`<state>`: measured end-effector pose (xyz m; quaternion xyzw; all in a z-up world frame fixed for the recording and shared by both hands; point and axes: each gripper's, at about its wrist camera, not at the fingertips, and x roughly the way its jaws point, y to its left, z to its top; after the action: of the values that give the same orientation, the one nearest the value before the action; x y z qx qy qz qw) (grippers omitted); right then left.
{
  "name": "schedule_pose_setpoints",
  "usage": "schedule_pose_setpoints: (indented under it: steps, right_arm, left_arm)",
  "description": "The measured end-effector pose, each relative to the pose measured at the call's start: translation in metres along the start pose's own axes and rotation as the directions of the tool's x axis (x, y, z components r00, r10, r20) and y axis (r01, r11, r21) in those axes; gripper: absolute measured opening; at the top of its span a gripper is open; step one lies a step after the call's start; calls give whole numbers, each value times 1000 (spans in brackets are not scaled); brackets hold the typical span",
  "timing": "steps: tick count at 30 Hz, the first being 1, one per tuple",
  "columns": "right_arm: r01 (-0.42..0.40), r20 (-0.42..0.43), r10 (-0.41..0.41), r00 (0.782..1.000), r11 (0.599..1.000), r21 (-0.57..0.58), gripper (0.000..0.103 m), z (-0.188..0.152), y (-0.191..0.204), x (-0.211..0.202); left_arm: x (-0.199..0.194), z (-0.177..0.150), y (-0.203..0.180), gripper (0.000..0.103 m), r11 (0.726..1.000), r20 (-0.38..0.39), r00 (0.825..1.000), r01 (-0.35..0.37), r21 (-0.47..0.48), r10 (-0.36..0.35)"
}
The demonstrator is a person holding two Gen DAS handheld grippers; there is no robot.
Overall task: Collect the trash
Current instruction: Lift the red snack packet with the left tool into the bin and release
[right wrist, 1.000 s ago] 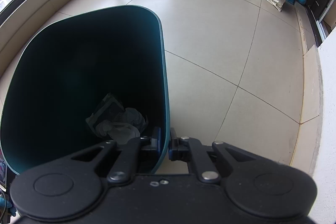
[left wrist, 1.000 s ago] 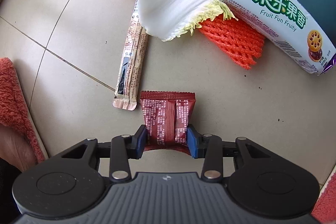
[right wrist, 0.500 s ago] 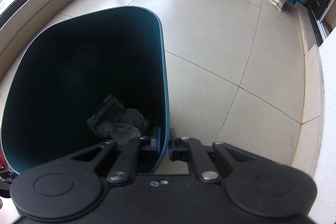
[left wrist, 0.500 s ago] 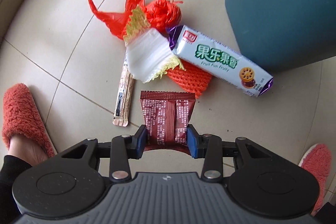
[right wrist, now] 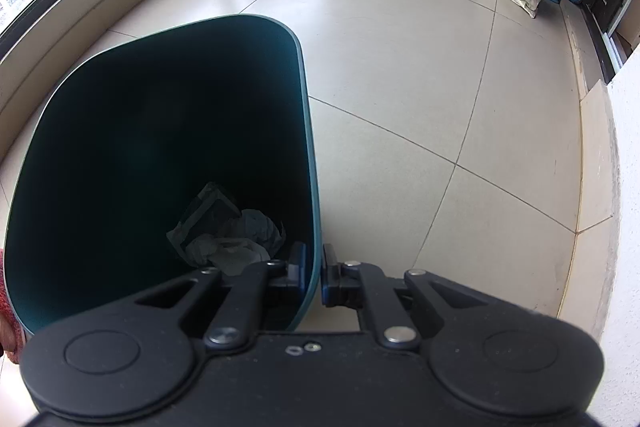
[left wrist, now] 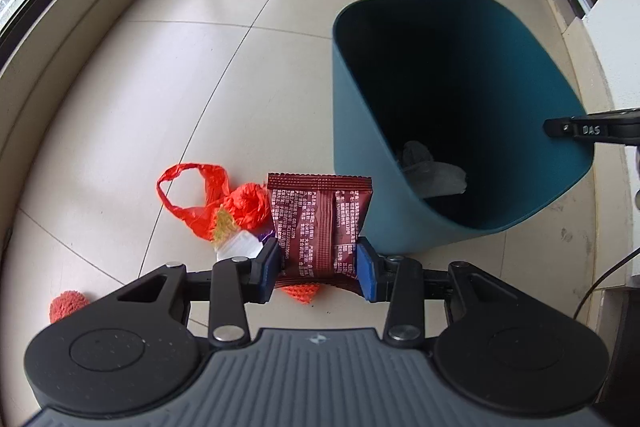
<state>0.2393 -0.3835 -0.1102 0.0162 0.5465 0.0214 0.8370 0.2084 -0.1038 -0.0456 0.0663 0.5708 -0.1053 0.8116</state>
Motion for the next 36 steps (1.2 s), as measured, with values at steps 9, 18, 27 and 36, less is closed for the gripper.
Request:
schedule_pose_setpoints:
  steps: [9,18,27,36]
  right_arm:
    - [1,0,-1,1000,1000,-5,6,0,0,1]
    - [1,1,-1,1000,1000,-15,6,-2,3,1]
    - [-7,0,7,1000,1000,-13,7,-3,2,0]
    - [-8,-2,8,1000,1000,-15,7,-1,1,0]
  left_arm:
    - [-13,51,-63,39,992,52,997,44,114,-50]
    - [54,77,-104,39,988,-22,999,32,148,-29]
    - [119,84,-119,39,992,-122,993,6,129,9]
    - [144,81,-122,39,990,-167,986,-6,139,29]
